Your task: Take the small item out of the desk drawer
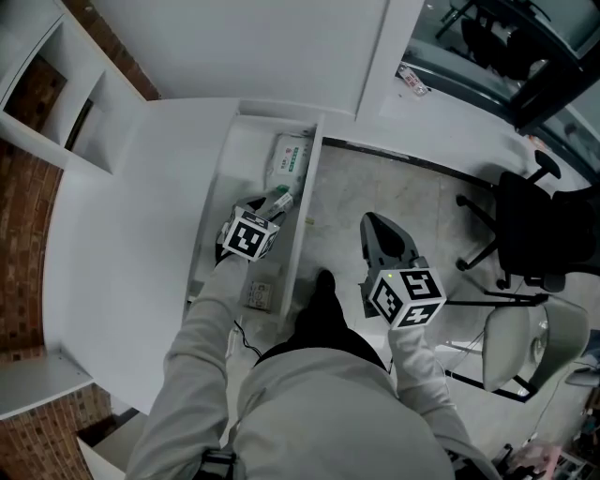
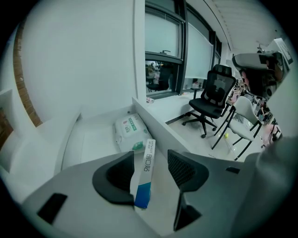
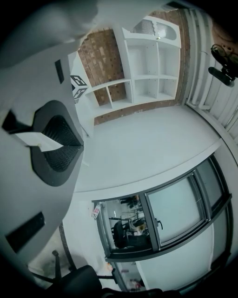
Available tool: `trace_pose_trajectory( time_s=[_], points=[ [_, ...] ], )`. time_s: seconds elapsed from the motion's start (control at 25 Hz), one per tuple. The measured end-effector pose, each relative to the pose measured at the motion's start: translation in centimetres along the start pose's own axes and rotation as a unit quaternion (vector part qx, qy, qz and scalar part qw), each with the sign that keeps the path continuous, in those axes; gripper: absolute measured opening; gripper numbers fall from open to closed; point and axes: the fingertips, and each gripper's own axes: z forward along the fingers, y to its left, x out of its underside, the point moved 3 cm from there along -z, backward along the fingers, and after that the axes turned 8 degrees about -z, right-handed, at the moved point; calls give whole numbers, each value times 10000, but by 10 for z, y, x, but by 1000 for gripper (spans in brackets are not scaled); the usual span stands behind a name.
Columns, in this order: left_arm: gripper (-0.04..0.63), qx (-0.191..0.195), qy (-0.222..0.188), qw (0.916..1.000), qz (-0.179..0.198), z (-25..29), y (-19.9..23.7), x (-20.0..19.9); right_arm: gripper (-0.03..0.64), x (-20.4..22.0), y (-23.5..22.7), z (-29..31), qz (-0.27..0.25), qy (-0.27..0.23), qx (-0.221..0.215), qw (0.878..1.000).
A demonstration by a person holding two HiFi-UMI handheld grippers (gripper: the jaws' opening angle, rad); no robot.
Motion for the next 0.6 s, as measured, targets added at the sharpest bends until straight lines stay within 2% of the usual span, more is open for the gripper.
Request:
trace_pose_trajectory(
  time_s=[0.44,0.6],
  points=[
    [229,5,990,9951,49,33,11,32,28,7,-12,7,2,188,5,9998],
    [227,96,1165,9931,76,55,19,49,29,9,-14,12,10,239,0,9997]
  ],
)
